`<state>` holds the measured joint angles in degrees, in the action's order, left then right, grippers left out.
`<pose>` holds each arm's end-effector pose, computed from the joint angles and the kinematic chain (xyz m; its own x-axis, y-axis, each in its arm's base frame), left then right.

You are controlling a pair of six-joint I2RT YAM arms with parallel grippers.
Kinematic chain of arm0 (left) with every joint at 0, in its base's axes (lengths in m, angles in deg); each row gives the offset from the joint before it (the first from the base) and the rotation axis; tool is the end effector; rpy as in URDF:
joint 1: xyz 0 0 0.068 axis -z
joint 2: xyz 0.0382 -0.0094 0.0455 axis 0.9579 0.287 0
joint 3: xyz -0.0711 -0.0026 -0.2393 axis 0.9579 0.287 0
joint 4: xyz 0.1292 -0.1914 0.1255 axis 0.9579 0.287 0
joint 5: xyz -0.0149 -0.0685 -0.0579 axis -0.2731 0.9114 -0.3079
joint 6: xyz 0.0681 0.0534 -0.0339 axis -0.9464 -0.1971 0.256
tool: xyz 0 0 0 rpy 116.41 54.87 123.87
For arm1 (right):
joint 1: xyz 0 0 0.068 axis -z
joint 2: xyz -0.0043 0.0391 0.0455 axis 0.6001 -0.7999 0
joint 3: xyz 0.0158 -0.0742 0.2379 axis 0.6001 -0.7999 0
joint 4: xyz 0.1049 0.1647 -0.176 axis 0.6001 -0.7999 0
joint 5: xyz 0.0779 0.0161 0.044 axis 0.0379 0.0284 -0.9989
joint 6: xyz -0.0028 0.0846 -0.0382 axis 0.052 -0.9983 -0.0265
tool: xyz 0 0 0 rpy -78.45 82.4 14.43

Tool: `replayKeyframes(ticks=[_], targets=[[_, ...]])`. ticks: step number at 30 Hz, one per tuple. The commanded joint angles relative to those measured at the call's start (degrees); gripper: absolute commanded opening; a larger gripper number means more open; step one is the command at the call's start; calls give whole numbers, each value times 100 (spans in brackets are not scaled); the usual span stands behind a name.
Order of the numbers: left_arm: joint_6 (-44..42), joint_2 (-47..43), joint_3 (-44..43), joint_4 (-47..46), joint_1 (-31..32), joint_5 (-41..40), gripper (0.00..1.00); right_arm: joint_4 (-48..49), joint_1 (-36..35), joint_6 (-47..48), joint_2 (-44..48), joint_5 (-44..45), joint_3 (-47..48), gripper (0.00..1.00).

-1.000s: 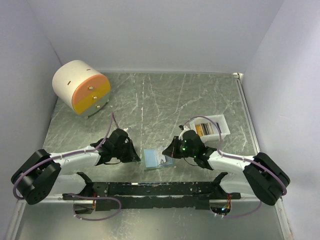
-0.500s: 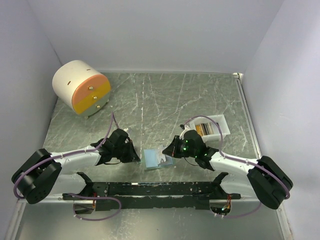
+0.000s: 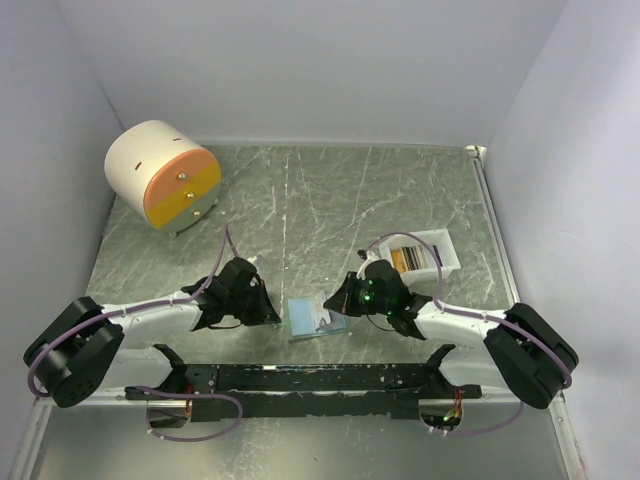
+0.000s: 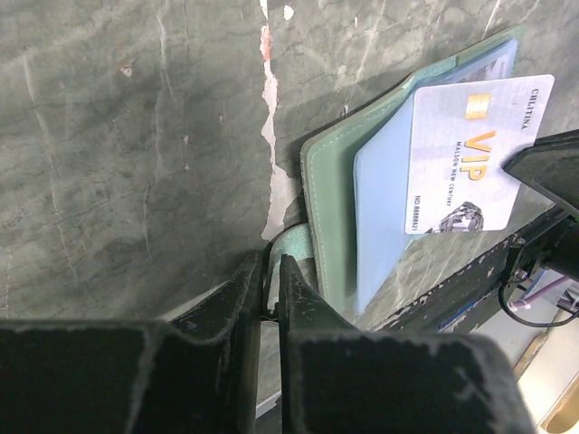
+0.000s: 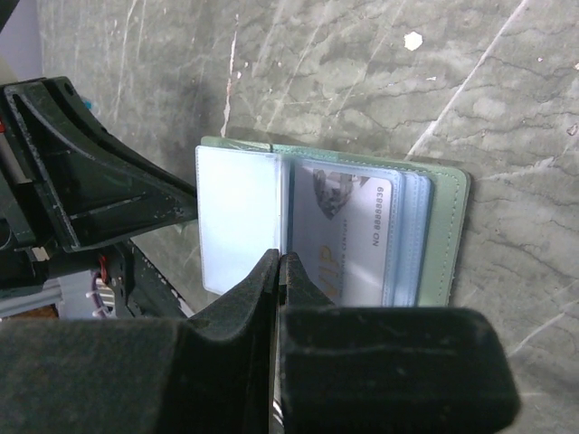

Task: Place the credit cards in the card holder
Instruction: Insert the credit card into the card holder.

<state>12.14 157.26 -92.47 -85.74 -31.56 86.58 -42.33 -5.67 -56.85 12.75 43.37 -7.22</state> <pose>0.1741 -0.1792 0.0739 -0.9483 -0.1767 -0.2637 0.0148 0.8052 -0.5929 0.1822 0.1921 0.0938 -0.8787 0.2320 -0.4172 -0.1687 0.6667 0.7260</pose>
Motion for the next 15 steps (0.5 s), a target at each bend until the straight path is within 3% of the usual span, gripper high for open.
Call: replayKeyframes(ticks=[1,15], targets=[[-98,42,-27,-71,-28,-35,7,244,-39,37,-174,20,-92,0],[-124,111,-45,-85,-35,-14,7,217,-36,172,-486,37,-65,0]])
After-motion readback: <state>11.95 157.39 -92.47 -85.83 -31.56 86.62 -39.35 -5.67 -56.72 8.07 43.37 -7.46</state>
